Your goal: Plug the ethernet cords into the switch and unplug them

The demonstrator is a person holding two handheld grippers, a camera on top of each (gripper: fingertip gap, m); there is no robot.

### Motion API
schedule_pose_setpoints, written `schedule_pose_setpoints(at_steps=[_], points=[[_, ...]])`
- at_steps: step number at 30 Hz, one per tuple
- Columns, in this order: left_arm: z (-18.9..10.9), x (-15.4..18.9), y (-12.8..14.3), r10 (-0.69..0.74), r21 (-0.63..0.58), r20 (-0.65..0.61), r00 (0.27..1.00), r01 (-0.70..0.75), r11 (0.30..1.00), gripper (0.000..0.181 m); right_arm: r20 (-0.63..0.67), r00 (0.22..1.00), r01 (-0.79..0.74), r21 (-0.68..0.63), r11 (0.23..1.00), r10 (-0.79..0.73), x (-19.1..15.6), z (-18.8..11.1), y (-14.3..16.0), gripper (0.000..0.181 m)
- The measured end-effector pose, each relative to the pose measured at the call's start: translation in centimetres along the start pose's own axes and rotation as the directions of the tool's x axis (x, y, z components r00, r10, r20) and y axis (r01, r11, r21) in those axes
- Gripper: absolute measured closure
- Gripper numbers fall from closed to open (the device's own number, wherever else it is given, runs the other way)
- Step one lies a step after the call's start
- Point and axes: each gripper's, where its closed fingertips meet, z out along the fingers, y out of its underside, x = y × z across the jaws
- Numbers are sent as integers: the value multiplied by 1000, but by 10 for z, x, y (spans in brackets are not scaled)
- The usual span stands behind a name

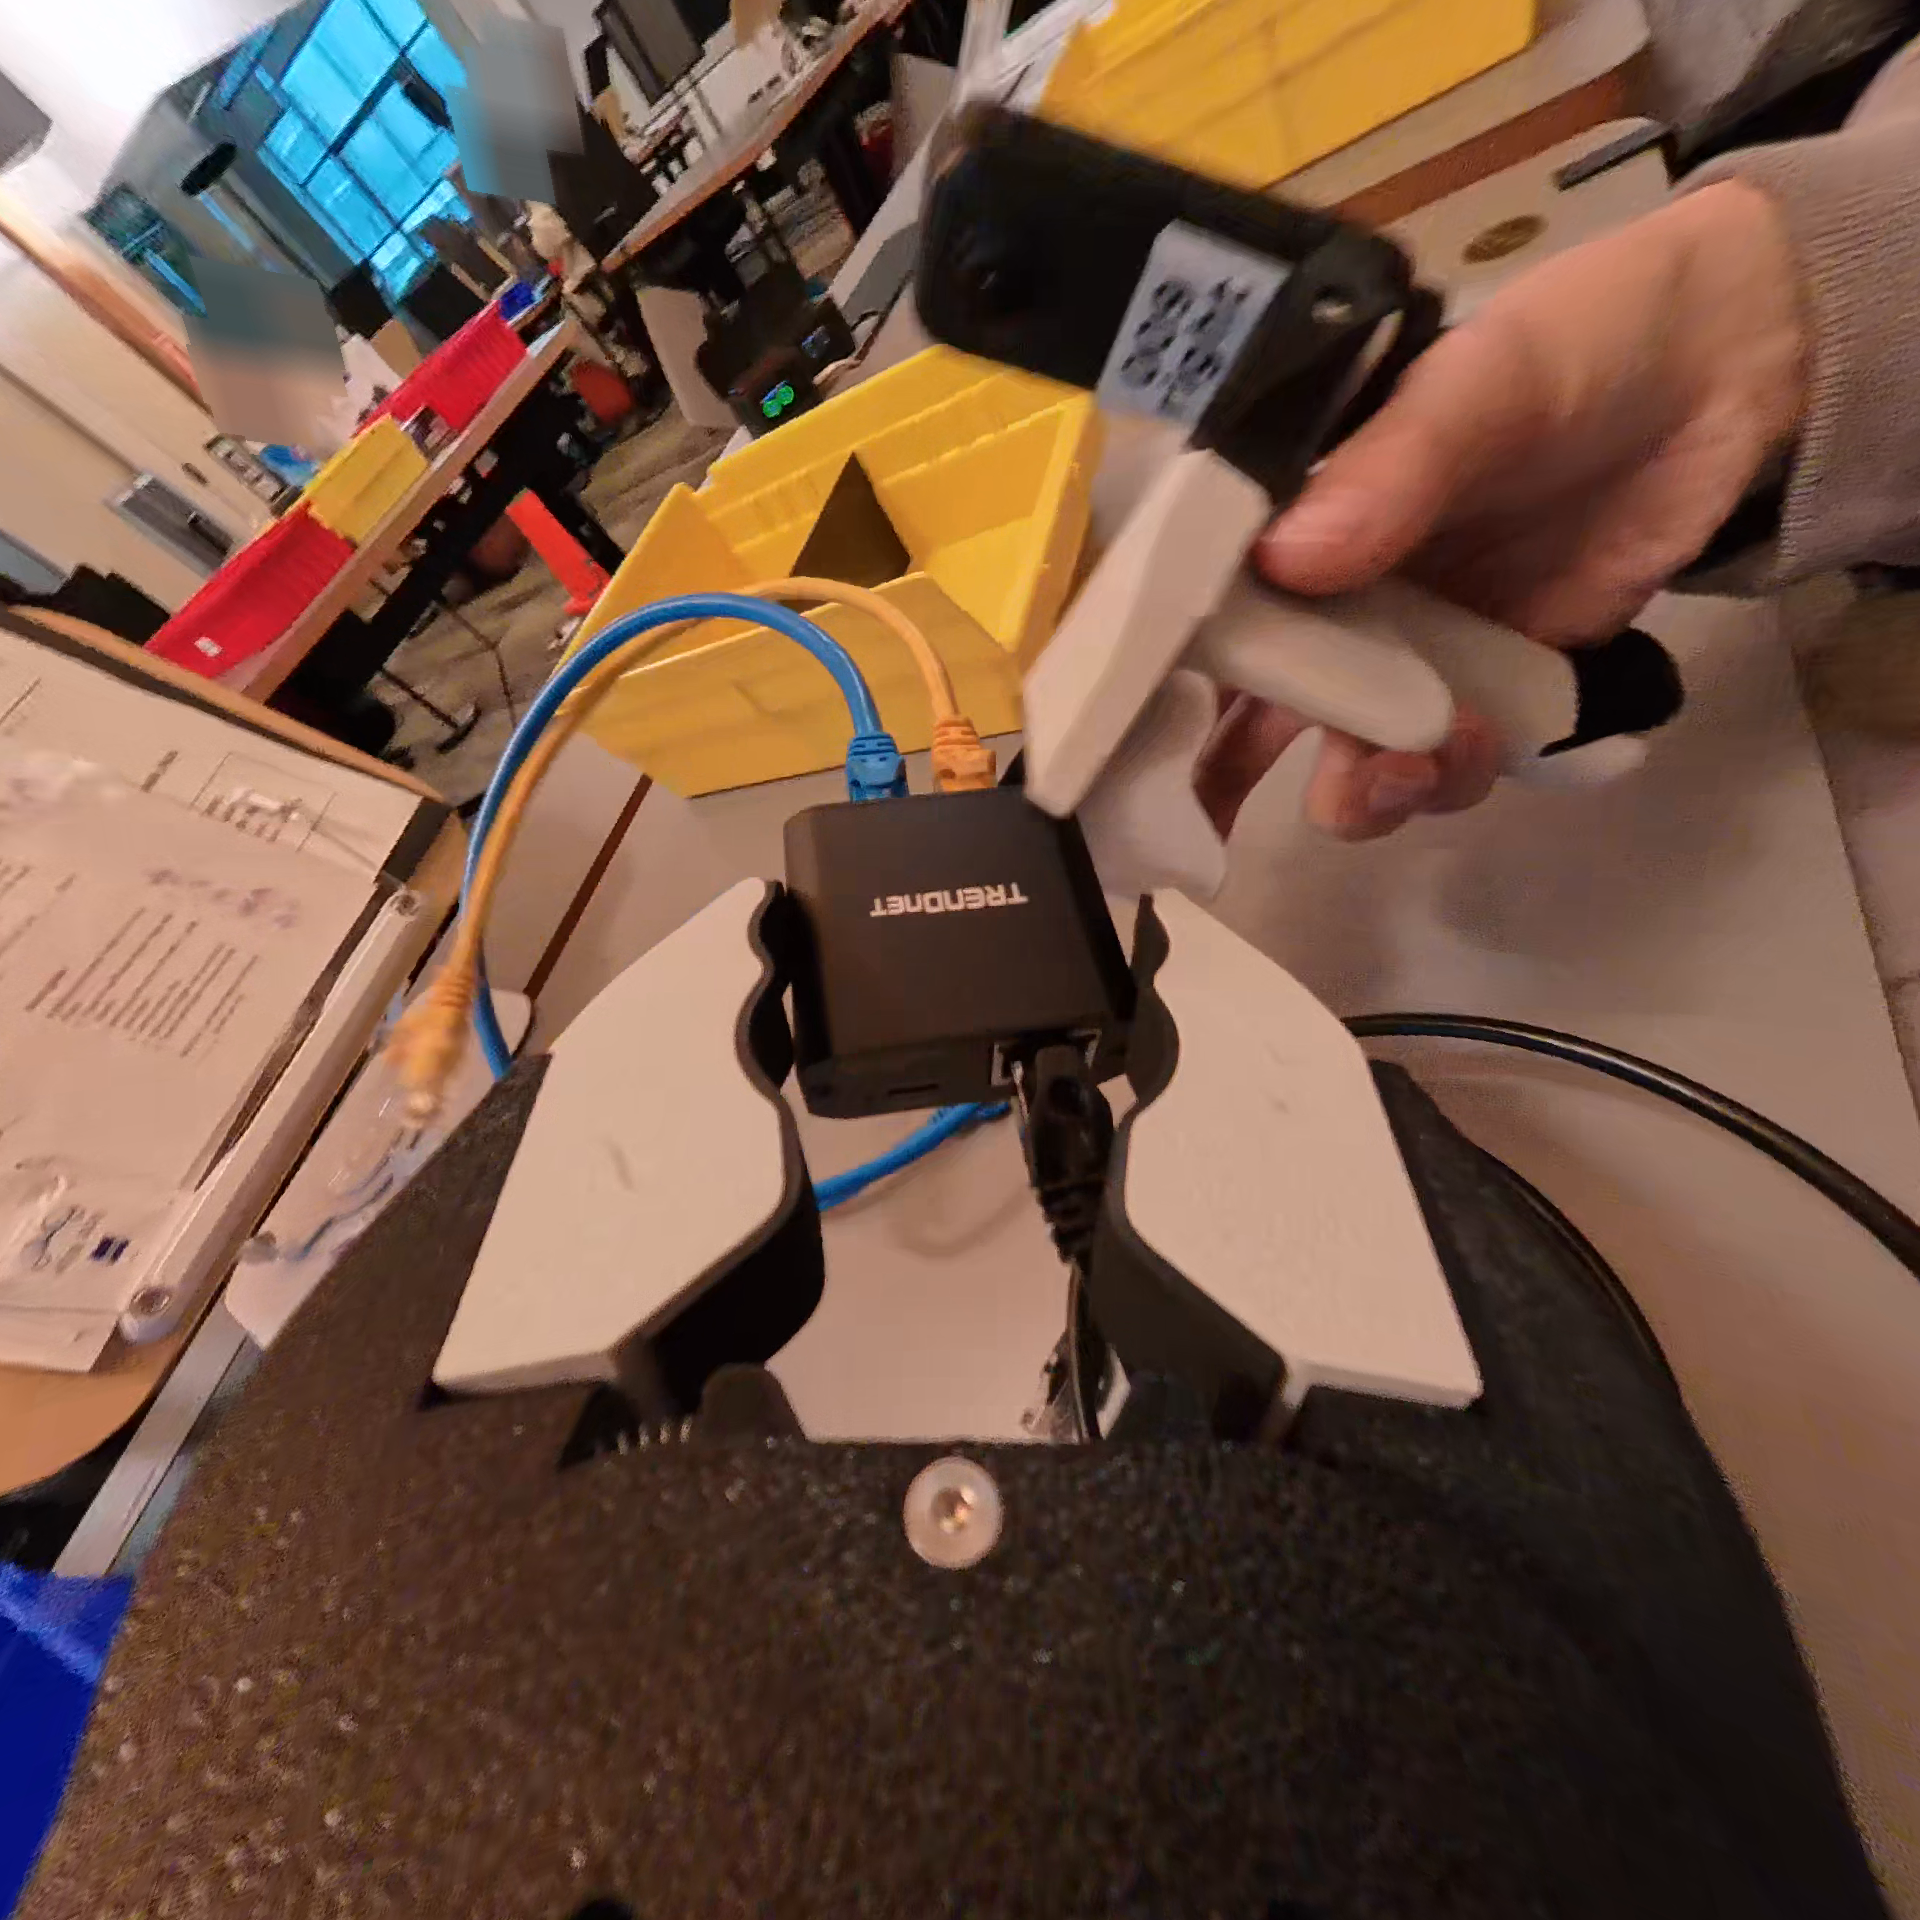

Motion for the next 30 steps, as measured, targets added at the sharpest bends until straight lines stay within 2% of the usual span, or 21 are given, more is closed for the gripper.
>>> schedule_pose_setpoints(at_steps=[1,3,4,6,8,10,12,14,15,18,23,30], points=[[1,5,1,13,7,-15,1000,-13,1000,119,51,997,-61,12,998,60,-1,3,1,117],[3,12,1,26,36,-24,999,-25,999,119,149,975,-174,42,984,166,-4,5,1,148],[3,12,1,20,58,-18,1000,-19,998,119,168,970,-190,64,980,178,-1,5,1,157],[4,13,5,1,77,2,1000,-1,997,119,199,958,-225,80,971,205,2,6,3,158],[1,11,4,-11,128,75,997,1,992,117,228,948,-249,92,964,223,2,6,4,158],[-8,6,2,-60,194,160,985,29,981,106,230,938,-293,135,946,258,4,5,1,158],[-16,8,4,-138,251,155,978,96,963,110,249,924,-332,154,931,289,2,5,1,158],[-20,14,6,-216,307,102,971,176,935,123,220,928,-340,169,925,301,4,8,6,158],[-17,16,11,-231,285,101,968,195,939,120,213,929,-344,198,918,302,3,9,6,158],[-14,17,17,-165,236,184,969,119,965,119,180,944,-315,238,919,277,0,11,6,158],[-14,17,7,-175,309,233,956,98,946,120,178,954,-286,292,913,242,-8,4,0,158],[-8,24,9,-215,277,211,953,153,949,120,158,947,-319,356,879,279,-4,-5,2,158]])
